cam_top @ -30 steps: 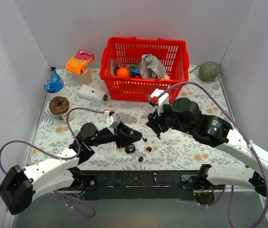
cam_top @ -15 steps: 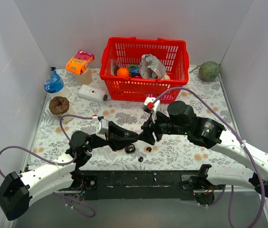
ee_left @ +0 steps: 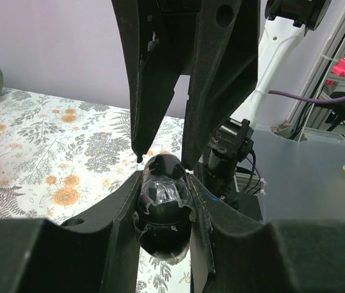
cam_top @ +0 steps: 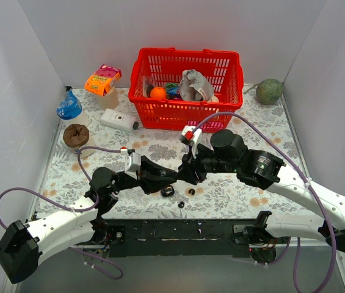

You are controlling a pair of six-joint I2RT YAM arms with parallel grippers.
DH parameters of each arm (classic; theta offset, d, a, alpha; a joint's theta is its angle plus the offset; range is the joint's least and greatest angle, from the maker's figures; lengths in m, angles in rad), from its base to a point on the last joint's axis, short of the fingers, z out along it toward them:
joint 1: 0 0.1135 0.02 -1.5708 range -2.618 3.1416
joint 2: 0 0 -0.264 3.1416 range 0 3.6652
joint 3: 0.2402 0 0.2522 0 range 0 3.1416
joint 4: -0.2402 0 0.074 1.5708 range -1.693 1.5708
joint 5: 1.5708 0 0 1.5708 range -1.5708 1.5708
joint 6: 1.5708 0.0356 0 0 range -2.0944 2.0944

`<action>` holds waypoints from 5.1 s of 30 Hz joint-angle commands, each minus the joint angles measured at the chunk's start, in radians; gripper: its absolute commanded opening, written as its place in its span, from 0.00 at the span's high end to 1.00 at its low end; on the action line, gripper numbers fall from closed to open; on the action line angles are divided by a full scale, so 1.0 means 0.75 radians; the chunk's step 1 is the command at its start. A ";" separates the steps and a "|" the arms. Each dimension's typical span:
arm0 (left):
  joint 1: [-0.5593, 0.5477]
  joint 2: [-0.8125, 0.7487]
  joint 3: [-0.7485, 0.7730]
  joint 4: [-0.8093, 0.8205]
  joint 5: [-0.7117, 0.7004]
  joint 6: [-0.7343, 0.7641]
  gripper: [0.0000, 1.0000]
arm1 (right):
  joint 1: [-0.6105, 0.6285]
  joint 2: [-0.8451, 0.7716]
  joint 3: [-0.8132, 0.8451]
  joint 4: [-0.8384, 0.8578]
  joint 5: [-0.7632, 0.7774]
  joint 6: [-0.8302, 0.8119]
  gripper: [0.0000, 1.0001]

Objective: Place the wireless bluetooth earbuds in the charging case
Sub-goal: Adjust the charging case.

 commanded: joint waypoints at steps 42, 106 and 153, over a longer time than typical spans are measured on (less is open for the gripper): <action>-0.004 0.021 0.109 -0.167 -0.333 0.353 1.00 | -0.205 0.119 0.076 0.005 -0.004 0.750 0.02; -0.047 0.158 0.142 -0.194 -0.439 0.312 0.58 | -0.201 0.323 0.187 -0.044 0.016 0.627 0.99; -0.047 0.212 0.083 -0.071 -0.366 0.257 0.72 | -0.203 0.264 0.224 -0.056 -0.010 0.619 0.99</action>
